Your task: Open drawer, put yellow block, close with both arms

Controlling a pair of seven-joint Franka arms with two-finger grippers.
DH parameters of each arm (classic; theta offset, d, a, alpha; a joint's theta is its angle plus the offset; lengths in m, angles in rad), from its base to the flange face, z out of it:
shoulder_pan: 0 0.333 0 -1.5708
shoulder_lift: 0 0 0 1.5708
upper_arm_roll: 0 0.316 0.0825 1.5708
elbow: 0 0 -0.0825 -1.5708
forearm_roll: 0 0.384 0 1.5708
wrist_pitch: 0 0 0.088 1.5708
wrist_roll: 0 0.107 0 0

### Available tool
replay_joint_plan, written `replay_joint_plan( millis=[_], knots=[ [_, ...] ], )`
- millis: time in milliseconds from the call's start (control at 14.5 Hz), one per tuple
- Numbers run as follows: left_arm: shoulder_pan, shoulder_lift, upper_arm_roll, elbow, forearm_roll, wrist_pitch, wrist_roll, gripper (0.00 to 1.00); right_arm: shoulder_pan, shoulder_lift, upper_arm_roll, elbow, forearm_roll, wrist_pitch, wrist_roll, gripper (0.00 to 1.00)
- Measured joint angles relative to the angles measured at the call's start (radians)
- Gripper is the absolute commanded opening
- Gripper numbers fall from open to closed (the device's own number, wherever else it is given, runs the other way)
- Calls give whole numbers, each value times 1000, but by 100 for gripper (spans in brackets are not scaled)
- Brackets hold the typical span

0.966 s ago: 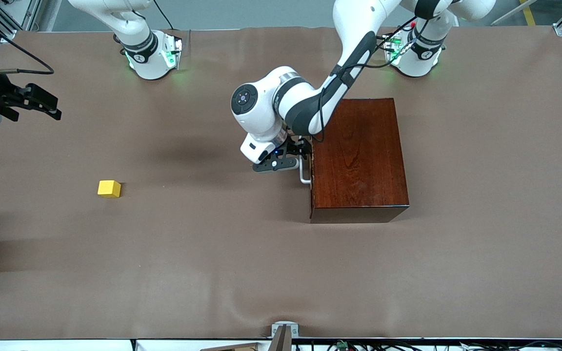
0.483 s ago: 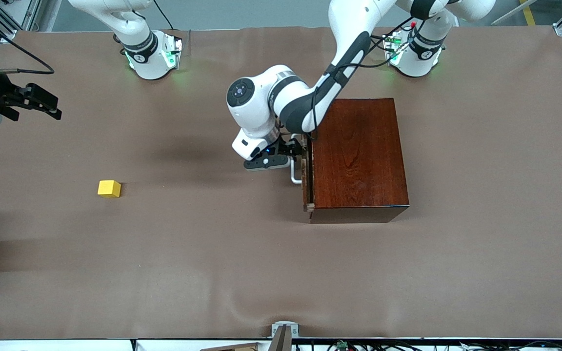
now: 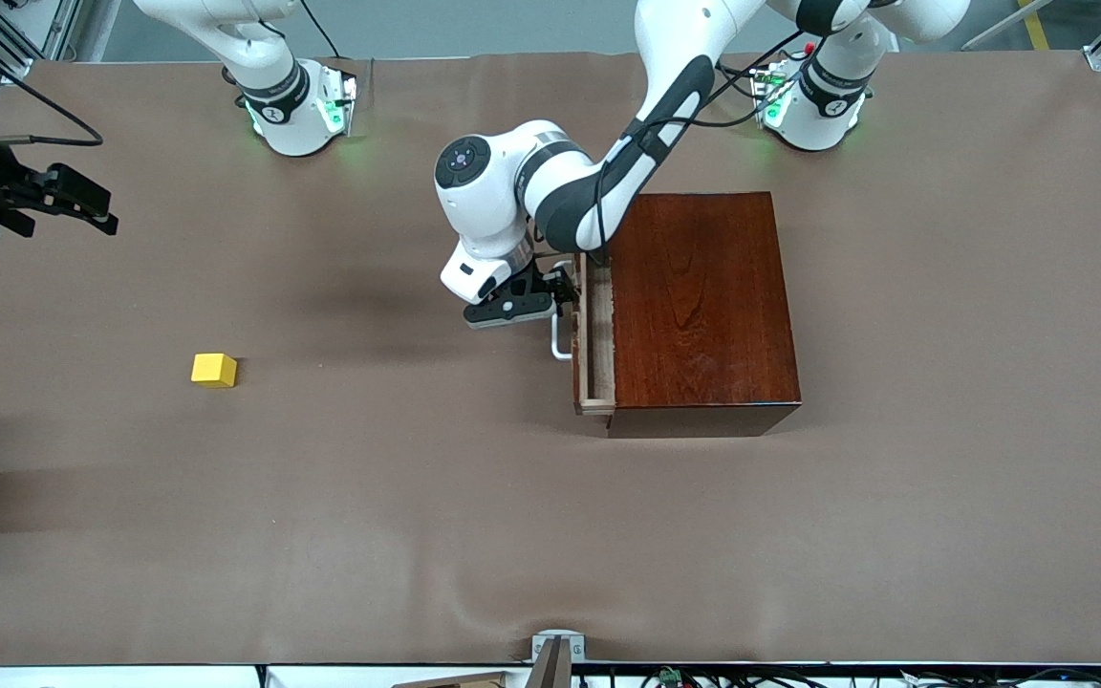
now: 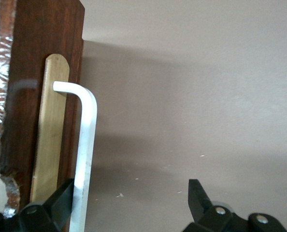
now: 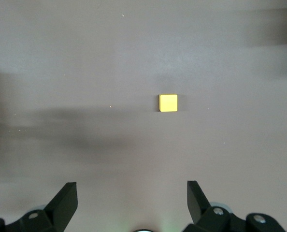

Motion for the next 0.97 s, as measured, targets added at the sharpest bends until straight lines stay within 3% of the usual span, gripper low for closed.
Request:
replay_joint_plan(
  millis=[966],
  knots=[
    [-42,11,9,-20,5,199,-37,100,-6,57,-4,71,0,8,1,100]
  ],
)
